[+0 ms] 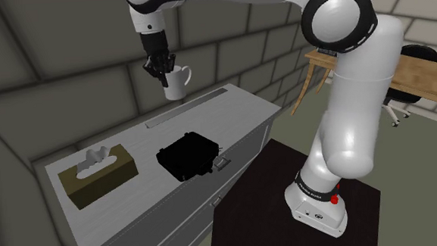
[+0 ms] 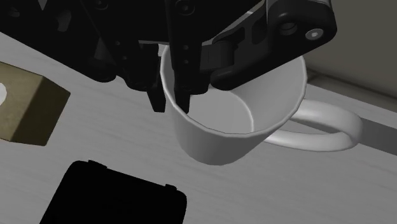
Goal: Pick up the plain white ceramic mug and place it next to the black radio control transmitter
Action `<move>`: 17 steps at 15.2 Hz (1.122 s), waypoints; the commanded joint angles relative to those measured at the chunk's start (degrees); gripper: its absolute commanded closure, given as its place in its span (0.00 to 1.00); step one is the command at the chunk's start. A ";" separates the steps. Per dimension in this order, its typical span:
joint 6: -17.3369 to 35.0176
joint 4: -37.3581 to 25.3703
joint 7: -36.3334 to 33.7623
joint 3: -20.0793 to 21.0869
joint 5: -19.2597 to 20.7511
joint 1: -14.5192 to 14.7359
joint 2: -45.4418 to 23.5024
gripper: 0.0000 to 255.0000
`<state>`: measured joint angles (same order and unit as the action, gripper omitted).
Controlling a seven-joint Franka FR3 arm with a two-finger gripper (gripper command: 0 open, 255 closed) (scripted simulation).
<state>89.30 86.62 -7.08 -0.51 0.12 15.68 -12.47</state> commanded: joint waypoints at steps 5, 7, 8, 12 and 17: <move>-2.43 -10.05 -5.77 2.17 -0.32 3.60 -7.60 1.00; -0.79 -8.22 -5.75 2.17 -0.32 3.59 -7.41 1.00; 0.01 -7.34 -5.75 2.17 -0.33 3.59 -7.34 1.00; 3.15 -4.09 -5.72 2.16 -0.33 3.57 -7.22 1.00; 6.92 -0.51 -5.68 2.15 -0.32 3.56 -7.41 1.00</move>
<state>95.30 85.24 -12.77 1.64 -0.20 19.26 -19.87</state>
